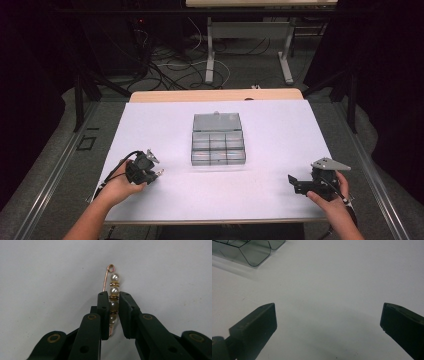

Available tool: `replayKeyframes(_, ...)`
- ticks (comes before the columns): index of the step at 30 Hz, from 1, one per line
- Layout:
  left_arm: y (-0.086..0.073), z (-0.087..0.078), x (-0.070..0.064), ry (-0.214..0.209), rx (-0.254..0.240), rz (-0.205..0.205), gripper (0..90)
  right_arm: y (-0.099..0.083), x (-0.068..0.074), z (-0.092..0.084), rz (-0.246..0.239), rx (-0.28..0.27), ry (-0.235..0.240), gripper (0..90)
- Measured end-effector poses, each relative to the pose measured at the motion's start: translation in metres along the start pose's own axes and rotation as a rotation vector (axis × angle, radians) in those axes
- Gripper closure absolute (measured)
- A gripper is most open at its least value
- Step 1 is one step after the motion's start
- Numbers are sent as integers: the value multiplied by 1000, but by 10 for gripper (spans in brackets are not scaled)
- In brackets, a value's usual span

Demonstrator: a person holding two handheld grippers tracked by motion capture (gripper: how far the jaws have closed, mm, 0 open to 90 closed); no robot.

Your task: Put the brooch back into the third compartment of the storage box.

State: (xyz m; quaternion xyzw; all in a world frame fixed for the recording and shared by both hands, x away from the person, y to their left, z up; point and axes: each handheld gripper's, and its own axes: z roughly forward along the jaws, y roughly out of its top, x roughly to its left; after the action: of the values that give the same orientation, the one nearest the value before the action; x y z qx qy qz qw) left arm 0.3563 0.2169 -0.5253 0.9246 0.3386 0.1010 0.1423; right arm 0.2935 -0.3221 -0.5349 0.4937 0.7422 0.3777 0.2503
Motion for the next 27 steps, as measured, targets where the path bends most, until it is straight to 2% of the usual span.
replayKeyframes(4,-1,-2,1,-4,-15,-22,798,0,0,0,3,2,0,5)
replayKeyframes(19,1,-9,6,7,-52,-43,801,0,0,0,10,1,-1,5)
replayKeyframes(22,1,-11,7,3,-52,-56,801,0,0,0,10,1,-2,5)
replayKeyframes(27,0,-14,8,8,-79,-74,801,0,0,0,8,2,-1,5)
